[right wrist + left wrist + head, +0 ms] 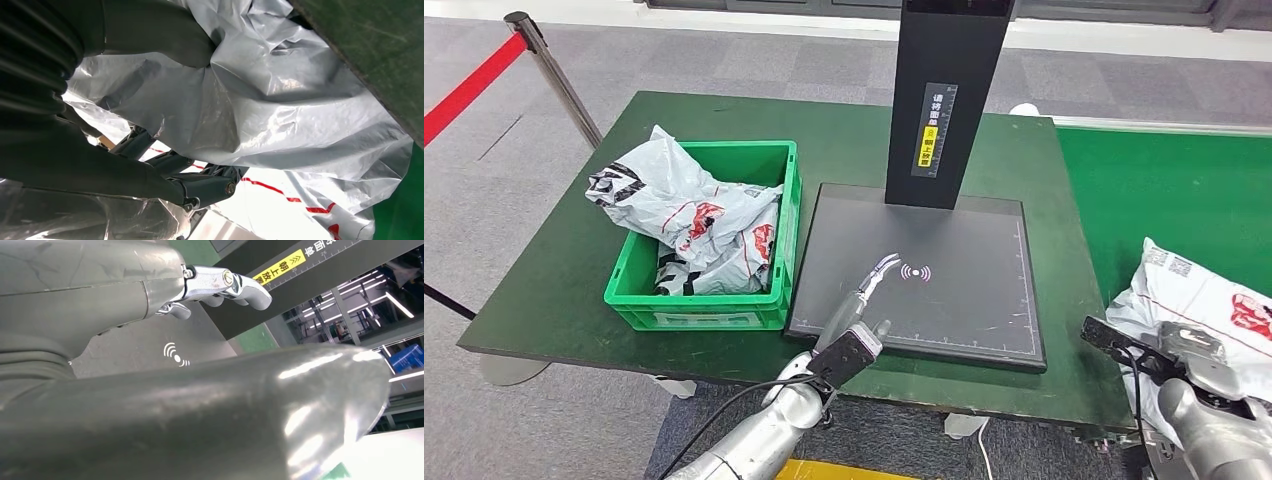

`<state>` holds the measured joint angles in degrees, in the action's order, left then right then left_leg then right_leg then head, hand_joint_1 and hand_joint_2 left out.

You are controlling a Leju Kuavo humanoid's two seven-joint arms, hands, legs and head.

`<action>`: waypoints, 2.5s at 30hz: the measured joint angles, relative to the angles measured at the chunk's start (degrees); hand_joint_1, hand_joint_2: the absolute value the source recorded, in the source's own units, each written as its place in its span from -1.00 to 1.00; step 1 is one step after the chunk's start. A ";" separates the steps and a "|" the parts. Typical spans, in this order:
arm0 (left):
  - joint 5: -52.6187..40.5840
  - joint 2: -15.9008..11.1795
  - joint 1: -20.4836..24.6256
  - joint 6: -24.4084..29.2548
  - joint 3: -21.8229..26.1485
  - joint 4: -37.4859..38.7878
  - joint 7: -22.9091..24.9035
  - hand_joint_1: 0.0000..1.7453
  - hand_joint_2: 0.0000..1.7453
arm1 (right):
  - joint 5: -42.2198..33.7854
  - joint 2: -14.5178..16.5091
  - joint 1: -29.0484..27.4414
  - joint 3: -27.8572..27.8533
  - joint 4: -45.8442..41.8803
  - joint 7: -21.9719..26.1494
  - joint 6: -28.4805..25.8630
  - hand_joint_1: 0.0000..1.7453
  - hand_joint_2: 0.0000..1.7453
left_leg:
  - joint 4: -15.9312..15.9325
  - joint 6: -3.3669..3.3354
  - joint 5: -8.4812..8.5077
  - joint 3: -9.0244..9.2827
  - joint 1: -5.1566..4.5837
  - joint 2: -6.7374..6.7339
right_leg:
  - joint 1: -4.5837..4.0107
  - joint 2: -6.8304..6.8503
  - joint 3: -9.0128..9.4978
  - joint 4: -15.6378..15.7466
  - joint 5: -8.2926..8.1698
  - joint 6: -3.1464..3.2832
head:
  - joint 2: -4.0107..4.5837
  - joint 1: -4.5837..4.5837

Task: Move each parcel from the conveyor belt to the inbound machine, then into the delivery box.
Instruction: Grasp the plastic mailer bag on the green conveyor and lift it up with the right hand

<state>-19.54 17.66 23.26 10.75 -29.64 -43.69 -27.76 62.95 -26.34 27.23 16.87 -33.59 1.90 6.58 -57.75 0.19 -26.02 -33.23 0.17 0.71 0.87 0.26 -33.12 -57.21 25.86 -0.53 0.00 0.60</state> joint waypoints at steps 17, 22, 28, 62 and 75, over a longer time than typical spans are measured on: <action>0.00 0.00 -0.02 0.00 0.00 0.00 0.17 -1.00 -1.00 | -0.22 -0.13 -0.29 -0.02 -0.62 -0.03 0.14 1.00 1.00 | 0.00 0.01 0.00 0.00 0.02 -0.02 | 0.00 -0.04 -0.01 0.00 0.00 0.00 | 0.00 0.01; 0.00 0.00 -0.02 0.00 0.00 0.00 0.17 -1.00 -1.00 | -0.22 -0.14 -0.31 -0.02 -0.67 -0.03 0.15 1.00 1.00 | 0.00 0.01 -0.01 0.00 0.02 -0.02 | 0.00 -0.05 -0.01 0.00 0.00 0.00 | 0.00 0.00; -0.01 0.00 -0.02 0.00 0.00 0.00 0.17 -1.00 -1.00 | -0.29 -0.15 -0.31 -0.02 -0.76 -0.04 0.20 1.00 1.00 | 0.00 0.01 0.00 0.00 0.02 -0.02 | 0.00 -0.05 -0.01 0.00 0.00 0.00 | 0.00 0.01; -3.41 -1.05 -2.42 3.40 0.00 -1.38 0.50 -1.00 -1.00 | -14.60 17.46 -15.52 -17.79 -24.17 6.36 -20.92 1.00 1.00 | 0.07 0.28 -0.10 -0.33 0.08 -0.09 | -0.01 -0.18 -0.46 -0.14 0.10 0.11 | 0.00 0.01; -3.37 -1.09 -2.47 3.21 0.00 -1.01 0.73 -1.00 -1.00 | -6.74 18.15 -15.83 -19.13 -28.31 2.16 -24.50 -1.00 1.00 | 0.06 0.28 -0.10 -0.33 0.06 -0.10 | 0.01 -0.19 -0.48 -0.14 0.10 0.11 | 0.00 0.00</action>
<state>-22.91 16.57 20.78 13.97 -29.64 -44.70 -27.03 56.20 -8.18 11.40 -2.26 -61.90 4.06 -17.91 -57.69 0.47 -26.12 -33.56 0.23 0.61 0.88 0.07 -33.60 -57.35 25.96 -0.42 0.00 0.60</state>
